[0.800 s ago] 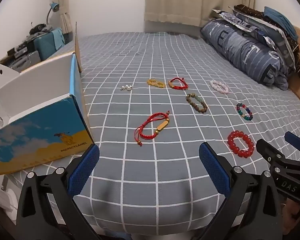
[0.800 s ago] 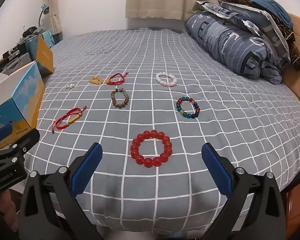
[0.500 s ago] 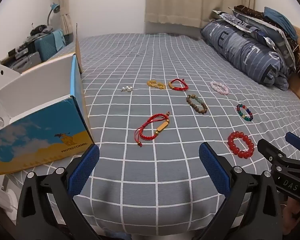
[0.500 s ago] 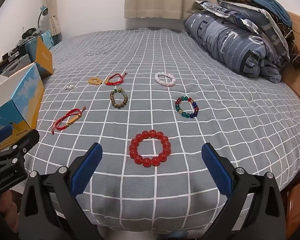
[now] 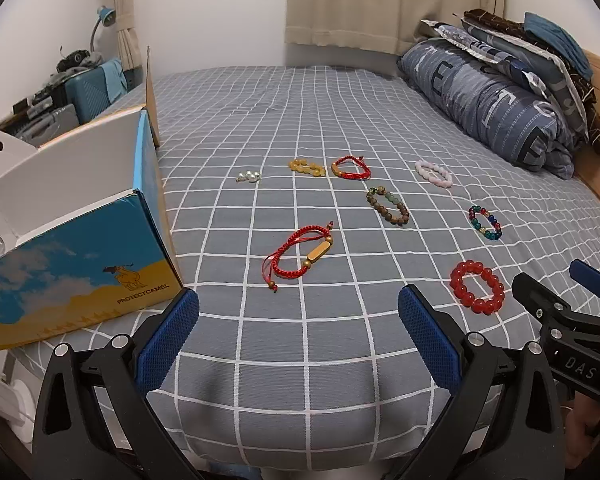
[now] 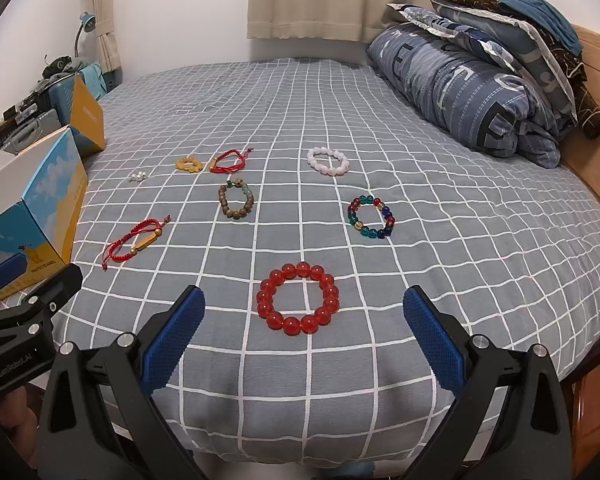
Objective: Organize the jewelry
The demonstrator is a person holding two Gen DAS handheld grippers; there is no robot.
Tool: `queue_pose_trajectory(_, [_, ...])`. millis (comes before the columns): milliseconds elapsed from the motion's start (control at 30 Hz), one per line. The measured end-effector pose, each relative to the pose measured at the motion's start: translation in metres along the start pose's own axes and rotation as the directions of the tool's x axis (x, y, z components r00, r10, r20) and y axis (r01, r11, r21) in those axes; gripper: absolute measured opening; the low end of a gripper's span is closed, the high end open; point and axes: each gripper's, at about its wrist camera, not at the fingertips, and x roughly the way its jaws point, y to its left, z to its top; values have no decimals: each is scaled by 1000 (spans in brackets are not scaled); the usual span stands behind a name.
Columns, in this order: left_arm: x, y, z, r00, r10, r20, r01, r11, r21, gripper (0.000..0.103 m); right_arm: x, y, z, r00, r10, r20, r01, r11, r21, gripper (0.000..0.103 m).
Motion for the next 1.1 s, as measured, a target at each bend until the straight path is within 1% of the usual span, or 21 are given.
queue_pose_trajectory(367, [0, -1, 0, 1000, 7, 2, -7, 1000, 5, 97, -1, 0, 0, 1000, -25, 3, 25, 1000, -6, 95])
queue_pose_trajectory(1100, [0, -4, 0, 1000, 2, 5, -2, 1000, 7, 97, -1, 0, 1, 1000, -26, 4, 26, 1000, -5, 95])
